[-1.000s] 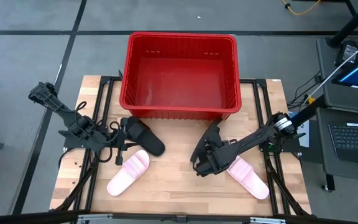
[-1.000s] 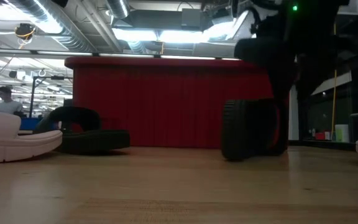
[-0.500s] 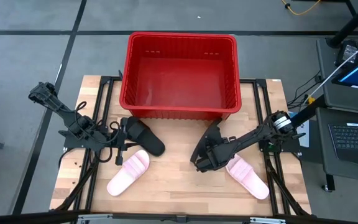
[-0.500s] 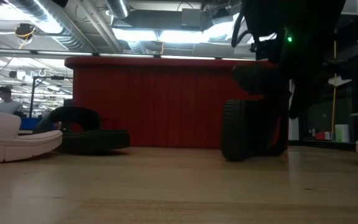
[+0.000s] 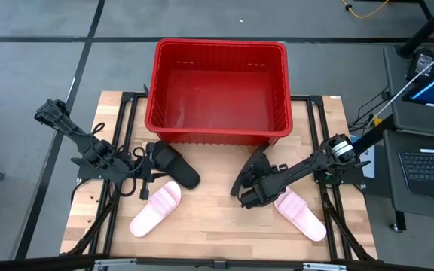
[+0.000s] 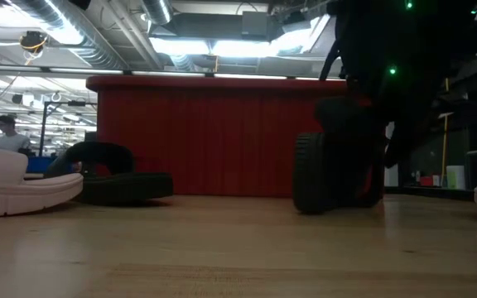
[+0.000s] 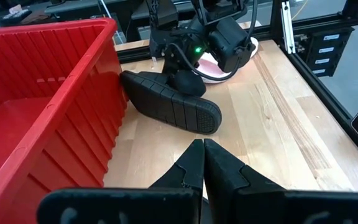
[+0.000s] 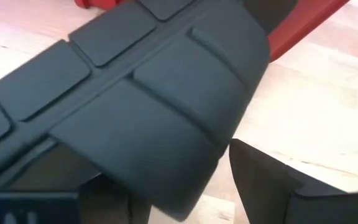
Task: Pick and place slides into bin
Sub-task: Put the right black slide into the red bin
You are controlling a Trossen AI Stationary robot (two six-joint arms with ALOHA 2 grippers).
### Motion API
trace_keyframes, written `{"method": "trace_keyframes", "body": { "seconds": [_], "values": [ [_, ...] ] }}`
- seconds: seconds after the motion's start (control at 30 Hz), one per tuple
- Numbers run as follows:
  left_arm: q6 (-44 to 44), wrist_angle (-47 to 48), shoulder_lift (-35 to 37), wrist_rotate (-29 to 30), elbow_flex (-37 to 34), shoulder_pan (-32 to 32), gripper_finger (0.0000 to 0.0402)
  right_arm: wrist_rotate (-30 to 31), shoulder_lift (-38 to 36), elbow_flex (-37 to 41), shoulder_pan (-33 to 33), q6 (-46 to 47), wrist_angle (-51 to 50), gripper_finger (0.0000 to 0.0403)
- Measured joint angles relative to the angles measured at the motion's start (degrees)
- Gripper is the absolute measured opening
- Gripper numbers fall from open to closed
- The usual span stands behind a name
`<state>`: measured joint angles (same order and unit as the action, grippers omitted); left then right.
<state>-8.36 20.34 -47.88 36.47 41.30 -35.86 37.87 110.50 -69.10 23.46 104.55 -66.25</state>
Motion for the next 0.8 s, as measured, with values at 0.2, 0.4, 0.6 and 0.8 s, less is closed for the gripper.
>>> {"method": "trace_keyframes", "body": {
  "seconds": [0.2,0.4,0.6,0.8],
  "values": [
    [-1.0,0.0,0.0,0.0,0.0,0.0,0.0004,0.0,0.0,0.0,0.1,-0.2,-1.6,0.0144],
    [-1.4,0.0,0.0,0.0,0.0,0.0,0.0004,-0.1,0.0,0.0,0.1,-1.0,-1.6,0.0055],
    [-1.4,0.0,0.0,0.0,0.0,0.0,0.0004,-0.1,0.0,-0.1,0.7,-1.0,-1.7,0.0018],
    [-1.4,0.0,0.0,0.0,0.0,0.0,0.0004,-0.2,0.0,-3.7,3.4,-1.3,-4.8,0.0018]
  ]
}}
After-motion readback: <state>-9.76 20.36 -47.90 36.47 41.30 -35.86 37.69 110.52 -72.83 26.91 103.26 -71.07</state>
